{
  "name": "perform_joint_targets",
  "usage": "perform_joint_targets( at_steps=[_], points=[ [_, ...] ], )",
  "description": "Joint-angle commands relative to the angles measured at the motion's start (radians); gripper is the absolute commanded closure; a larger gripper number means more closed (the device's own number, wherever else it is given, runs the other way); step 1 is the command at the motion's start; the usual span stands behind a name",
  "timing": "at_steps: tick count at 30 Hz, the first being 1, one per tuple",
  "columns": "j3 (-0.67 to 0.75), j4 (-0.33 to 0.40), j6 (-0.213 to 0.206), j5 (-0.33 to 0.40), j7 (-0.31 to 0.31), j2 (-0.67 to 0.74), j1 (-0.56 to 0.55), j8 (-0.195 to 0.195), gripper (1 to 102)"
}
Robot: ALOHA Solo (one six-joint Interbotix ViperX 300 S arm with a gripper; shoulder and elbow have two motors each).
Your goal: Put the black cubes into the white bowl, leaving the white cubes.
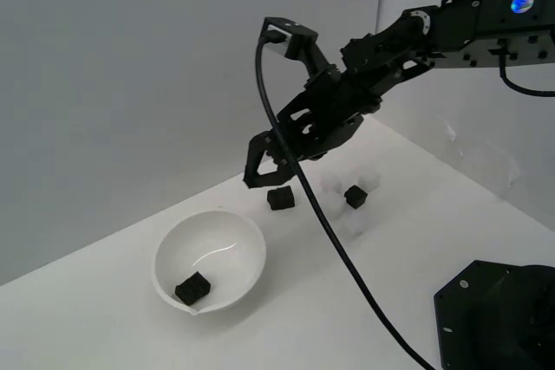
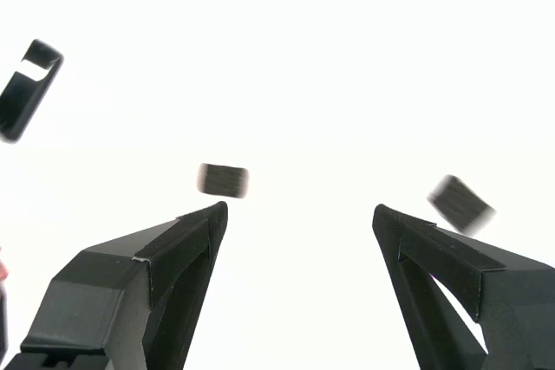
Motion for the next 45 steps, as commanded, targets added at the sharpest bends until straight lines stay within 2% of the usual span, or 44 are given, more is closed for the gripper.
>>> perform_joint_targets(
  at_steps=[1,6,8,9,13,14,16,22,25,30,36,41,45],
  points=[
    [0.063,0.028,0.017,0.026,0.026,0.055,0.072,0.008,3],
    [0.100,0.071,0.097,0.071,0.074,0.092,0.189,0.008,5],
    [0.103,0.080,0.118,0.078,0.086,0.095,0.212,0.006,8],
    [0.104,0.084,0.127,0.083,0.089,0.095,0.219,0.008,13],
    [0.106,0.098,0.153,0.097,0.091,0.097,0.236,0.006,44],
    [0.104,0.101,0.160,0.100,0.091,0.097,0.238,0.008,48],
    [0.098,0.106,0.169,0.104,0.091,0.091,0.241,0.008,48],
    [0.061,0.114,0.218,0.114,0.091,0.054,0.278,0.009,48],
    [0.038,0.114,0.229,0.112,0.091,0.031,0.281,0.029,44],
    [0.008,0.123,0.229,0.118,0.091,0.002,0.281,0.058,9],
    [-0.038,0.123,0.229,0.121,0.089,-0.043,0.281,0.106,8],
    [-0.078,0.121,0.227,0.120,0.078,-0.087,0.282,0.114,8],
    [-0.098,0.120,0.227,0.117,0.057,-0.104,0.298,0.147,7]
  ],
)
